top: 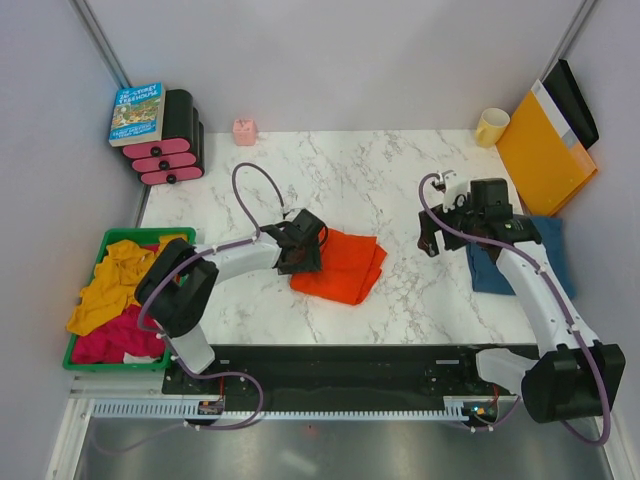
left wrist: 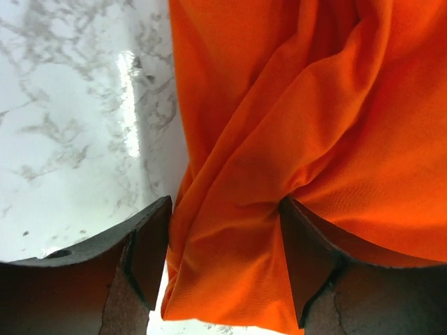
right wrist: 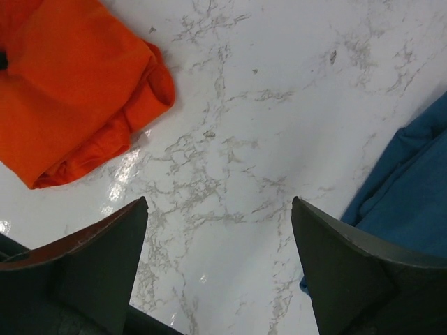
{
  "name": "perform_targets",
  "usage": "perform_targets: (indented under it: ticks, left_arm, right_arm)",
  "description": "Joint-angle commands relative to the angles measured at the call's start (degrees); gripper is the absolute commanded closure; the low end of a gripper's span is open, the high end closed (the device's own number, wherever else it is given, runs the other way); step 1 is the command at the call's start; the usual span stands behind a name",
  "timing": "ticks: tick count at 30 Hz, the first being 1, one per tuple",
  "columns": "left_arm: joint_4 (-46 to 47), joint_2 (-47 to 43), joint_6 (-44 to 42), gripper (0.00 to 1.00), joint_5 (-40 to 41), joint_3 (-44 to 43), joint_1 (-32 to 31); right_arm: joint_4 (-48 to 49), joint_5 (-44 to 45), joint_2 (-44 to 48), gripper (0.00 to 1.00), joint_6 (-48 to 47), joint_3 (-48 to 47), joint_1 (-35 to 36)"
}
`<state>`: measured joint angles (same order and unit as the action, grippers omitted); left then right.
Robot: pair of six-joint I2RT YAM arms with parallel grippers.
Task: Fold and stack the t-shirts
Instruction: Put the neatly folded tshirt into the corner of the board with the right arm
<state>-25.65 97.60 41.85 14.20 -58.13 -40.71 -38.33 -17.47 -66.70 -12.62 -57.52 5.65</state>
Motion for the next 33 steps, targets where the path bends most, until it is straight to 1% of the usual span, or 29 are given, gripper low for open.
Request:
perform_targets:
  ticks: [1, 4, 6, 8, 9, 10, 12, 13, 16, 18, 20, 24, 27, 29, 33]
  left_arm:
    - [2.18, 4.08, -1.78, 0.33, -3.2, -0.23, -0.07]
    - [2.71, 4.7, 1.99, 0.34, -5.32, 0.47, -0.86]
    - [2.54, 5.92, 3.59, 0.34, -5.5, -0.92, -2.26]
    - [1.66, 6.9, 6.31, 0.35, -4.54, -2.86, -5.77]
    - [1.05, 7.51, 7.54, 0.35, -3.75, -5.22, -7.18]
    - [0.34, 8.65, 9.81, 0.35, -3.04, -6.37, -9.89]
    - [-1.15, 10.23, 12.8, 0.35, -1.02, -10.92, -12.28]
    - [-3.42, 11.98, 13.52, 0.35, -0.49, -12.61, -14.29]
    - [-6.16, 13.75, 15.71, 0.33, 1.62, -17.45, -16.94]
    - [-7.75, 12.97, 16.34, 0.3, 4.52, -17.98, -17.39]
    - [-8.01, 10.26, 16.87, 0.25, 7.14, -16.68, -17.39]
    - [-9.06, 5.15, 13.36, 0.17, 10.49, -16.14, -17.39]
    - [-9.59, 0.76, 12.74, 0.16, 12.34, -15.7, -17.48]
    - [-9.51, -1.09, 13.0, 0.16, 11.91, -15.96, -17.74]
    - [-9.51, 0.48, 11.25, 0.19, 12.7, -19.64, -21.15]
  right_arm:
    - [-5.7, -3.71, 1.57, 0.1, 1.64, 0.03, -1.69]
    - [-6.06, -4.58, 0.61, 0.11, 0.85, 0.74, -1.7]
    - [-6.06, -5.99, -0.88, 0.1, -0.64, 1.0, -1.7]
    - [-5.97, -6.17, -1.85, 0.09, -1.52, 1.35, -1.7]
    - [-5.97, -6.69, -2.73, 0.08, -2.75, 1.53, -1.69]
    - [-5.88, -6.96, -3.26, 0.08, -3.19, 1.7, -1.78]
    - [-5.36, -7.92, -3.88, 0.08, -3.64, 2.41, -1.78]
    - [-5.18, -8.45, -4.05, 0.08, -3.64, 2.58, -1.78]
    - [-3.78, -10.03, -3.79, 0.07, -2.59, 3.29, -1.7]
    - [-2.28, -10.04, -3.44, 0.06, -1.45, 3.64, -1.69]
    - [-1.23, -9.69, -2.83, 0.05, -0.13, 3.64, -1.69]
    - [-0.35, -9.16, -0.98, 0.05, 2.16, 4.16, -1.7]
    - [0.88, -9.16, 1.04, 0.05, 3.48, 5.92, -1.78]
    - [2.11, -8.02, 1.74, 0.05, 4.89, 7.51, -1.7]
    - [2.03, -7.58, 1.39, 0.06, 5.24, 7.42, -1.78]
